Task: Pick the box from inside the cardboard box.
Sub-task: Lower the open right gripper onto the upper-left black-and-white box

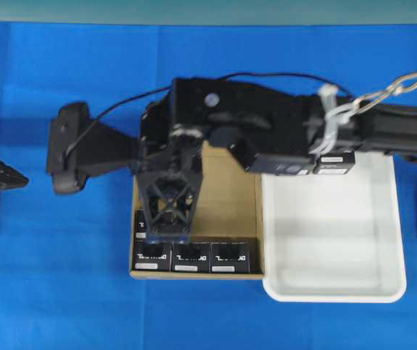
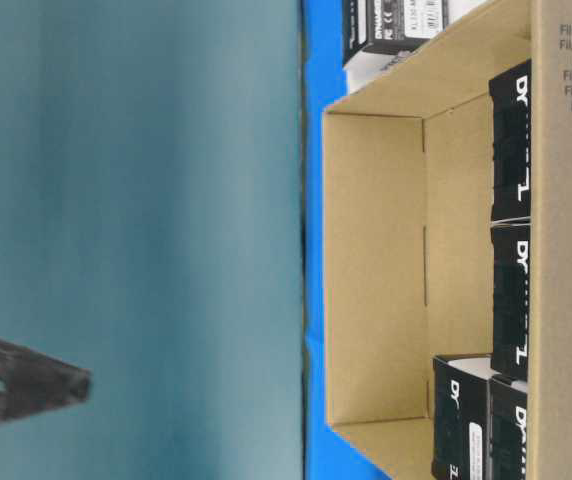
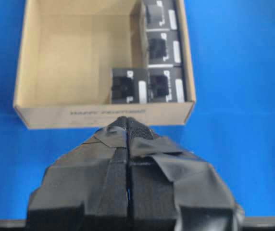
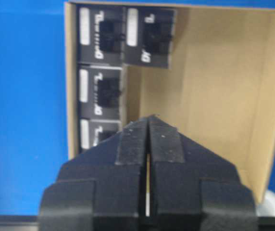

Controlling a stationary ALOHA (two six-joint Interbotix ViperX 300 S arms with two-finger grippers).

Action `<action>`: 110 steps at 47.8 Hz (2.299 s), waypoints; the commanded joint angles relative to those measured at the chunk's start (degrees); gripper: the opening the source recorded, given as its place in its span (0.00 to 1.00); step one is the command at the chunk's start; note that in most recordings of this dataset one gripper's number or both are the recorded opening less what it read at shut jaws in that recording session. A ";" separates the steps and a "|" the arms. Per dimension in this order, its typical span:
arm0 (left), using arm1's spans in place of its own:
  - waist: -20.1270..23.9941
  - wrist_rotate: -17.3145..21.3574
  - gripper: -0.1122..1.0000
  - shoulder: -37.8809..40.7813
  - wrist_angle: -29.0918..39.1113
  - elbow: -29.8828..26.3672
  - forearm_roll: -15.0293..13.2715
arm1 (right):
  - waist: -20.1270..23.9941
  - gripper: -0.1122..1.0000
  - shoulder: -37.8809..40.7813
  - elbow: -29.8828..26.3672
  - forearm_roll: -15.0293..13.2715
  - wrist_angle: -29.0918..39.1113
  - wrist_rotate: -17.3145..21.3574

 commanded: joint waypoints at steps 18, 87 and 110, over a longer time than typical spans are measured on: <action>-0.18 -2.29 0.04 -0.18 -0.35 -1.23 0.18 | -0.88 0.08 3.52 -0.44 0.53 -0.79 -0.09; -0.35 -5.80 0.04 0.09 -1.85 -0.97 0.18 | -3.34 0.95 5.54 18.63 6.94 -25.14 -4.48; -0.35 -5.80 0.04 0.00 -1.85 -0.97 0.18 | -2.99 0.95 6.86 18.54 6.94 -25.66 -4.48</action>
